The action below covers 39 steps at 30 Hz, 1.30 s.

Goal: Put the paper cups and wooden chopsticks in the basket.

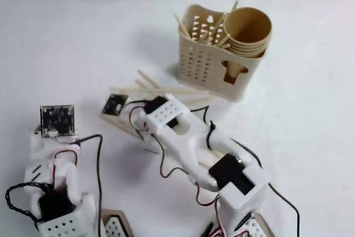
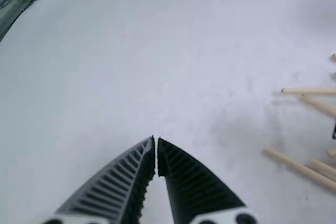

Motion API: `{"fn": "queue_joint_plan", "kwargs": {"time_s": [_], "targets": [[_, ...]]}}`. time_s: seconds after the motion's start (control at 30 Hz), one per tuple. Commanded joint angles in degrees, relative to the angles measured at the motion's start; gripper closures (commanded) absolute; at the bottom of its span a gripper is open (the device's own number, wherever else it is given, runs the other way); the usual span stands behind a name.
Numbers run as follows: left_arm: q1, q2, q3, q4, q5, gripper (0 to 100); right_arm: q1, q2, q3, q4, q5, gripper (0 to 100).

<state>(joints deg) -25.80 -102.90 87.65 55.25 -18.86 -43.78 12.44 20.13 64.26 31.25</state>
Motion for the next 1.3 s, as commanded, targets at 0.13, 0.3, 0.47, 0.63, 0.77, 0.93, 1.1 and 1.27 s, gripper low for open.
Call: {"fn": "queue_joint_plan", "kwargs": {"time_s": [0.13, 0.3, 0.47, 0.63, 0.77, 0.93, 1.1, 1.27], "targets": [[-0.4, -0.6, 0.4, -1.5, 0.5, 97, 2.5, -15.5, -3.7, 8.3, -0.1, 97.9], [-0.4, -0.6, 0.4, -1.6, 0.5, 97, 4.5, -22.6, -3.8, 9.8, -0.1, 97.9], [-0.4, -0.6, 0.4, -1.6, 0.5, 97, 4.0, -23.2, -1.9, 9.7, -0.1, 97.9], [-0.4, -0.6, 0.4, -1.6, 0.5, 97, 1.4, -16.8, 2.9, 4.4, 0.0, 97.9], [-0.4, -0.6, 0.4, -1.6, 0.5, 97, 1.6, -10.7, 3.3, -0.1, 0.4, 97.3], [-0.4, -0.6, 0.4, -1.6, 0.5, 97, 1.3, -6.9, 3.3, -0.2, 0.4, 88.9], [-0.4, -0.6, 0.4, -1.6, 0.5, 97, 1.2, -6.8, 3.3, 0.0, 0.4, 84.1], [-0.4, -0.6, 0.4, -1.6, 0.5, 97, -0.9, -6.3, 3.8, 0.0, 0.0, 81.6]]}}
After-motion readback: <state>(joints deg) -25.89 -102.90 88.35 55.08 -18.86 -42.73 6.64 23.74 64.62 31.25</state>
